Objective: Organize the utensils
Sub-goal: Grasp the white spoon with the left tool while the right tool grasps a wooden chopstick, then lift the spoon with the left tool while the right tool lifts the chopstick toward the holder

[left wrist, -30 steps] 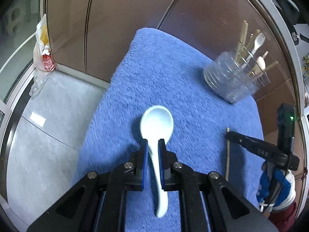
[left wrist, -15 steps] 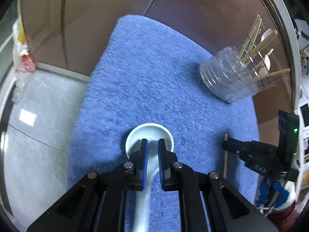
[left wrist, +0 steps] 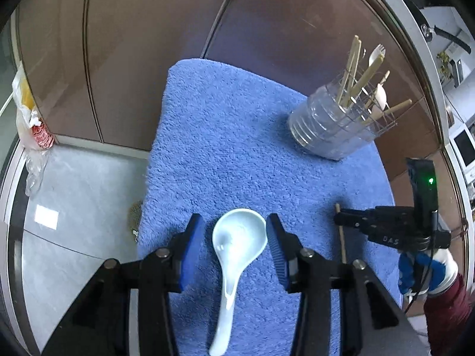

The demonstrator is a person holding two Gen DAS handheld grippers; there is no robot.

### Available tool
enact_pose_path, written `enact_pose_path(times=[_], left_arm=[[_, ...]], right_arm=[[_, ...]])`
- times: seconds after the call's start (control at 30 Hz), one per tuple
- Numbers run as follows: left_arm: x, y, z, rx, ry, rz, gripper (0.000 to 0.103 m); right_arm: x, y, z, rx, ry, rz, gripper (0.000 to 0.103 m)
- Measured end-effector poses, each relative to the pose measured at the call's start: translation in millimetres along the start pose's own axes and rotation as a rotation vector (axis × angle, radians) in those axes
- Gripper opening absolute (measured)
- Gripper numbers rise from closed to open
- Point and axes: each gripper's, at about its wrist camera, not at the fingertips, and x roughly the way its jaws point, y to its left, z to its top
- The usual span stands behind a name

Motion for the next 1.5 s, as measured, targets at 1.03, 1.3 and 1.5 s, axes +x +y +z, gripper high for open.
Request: enact_pose_path(times=[1.03,1.3,1.5], left_arm=[[23,-11,2,0.107,0.061,0.041,0.006],[-28,-27,-10,0.066,-0.098,0.038,0.006],[-75,-70,0,0.098,-0.249,0.024,0.006]], right_arm=[[-9,2,-17,-0.045,0.009,-0.014,0.006],[-63,-16,-61,-0.067,-0.209,0.089,0.006],[-133,-21,-84,-0.107,-0.460,0.103,0.006]])
